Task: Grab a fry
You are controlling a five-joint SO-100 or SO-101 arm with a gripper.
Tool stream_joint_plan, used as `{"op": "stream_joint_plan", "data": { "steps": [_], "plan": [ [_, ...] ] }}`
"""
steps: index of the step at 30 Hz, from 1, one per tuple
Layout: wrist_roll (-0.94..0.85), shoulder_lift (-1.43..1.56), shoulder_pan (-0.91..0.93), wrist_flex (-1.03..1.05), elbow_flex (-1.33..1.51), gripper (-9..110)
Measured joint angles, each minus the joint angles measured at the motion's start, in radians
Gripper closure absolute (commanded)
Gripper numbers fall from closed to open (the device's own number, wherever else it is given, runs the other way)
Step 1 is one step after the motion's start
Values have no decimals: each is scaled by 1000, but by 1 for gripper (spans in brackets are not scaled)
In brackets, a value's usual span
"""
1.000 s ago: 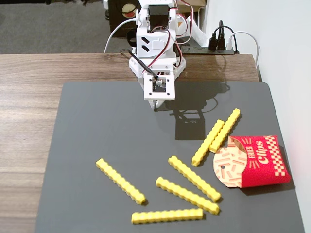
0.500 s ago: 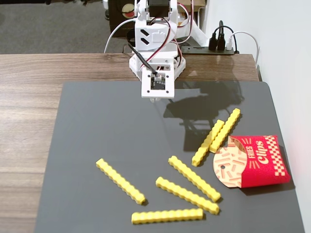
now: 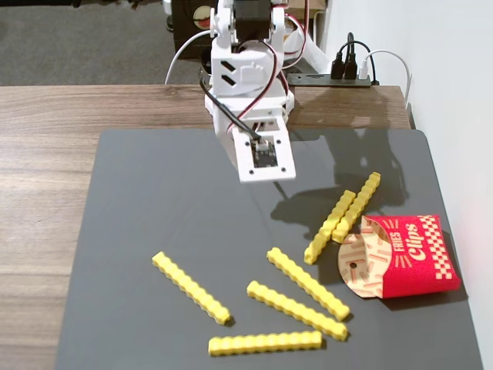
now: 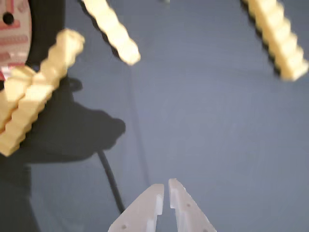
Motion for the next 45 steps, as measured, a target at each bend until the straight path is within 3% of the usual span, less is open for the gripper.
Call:
{"op": "stream_joint_plan", "data": {
  "steps": [5, 11, 18, 38, 45],
  "plan": [
    [-74, -115, -15, -51, -84, 100],
    [-169, -255, -18, -101, -189, 86],
    [-287, -416, -18, -126, -295, 79],
    [-319, -739, -75, -249, -457, 80],
    [-296, -758, -89, -261, -466, 92]
  ]
}}
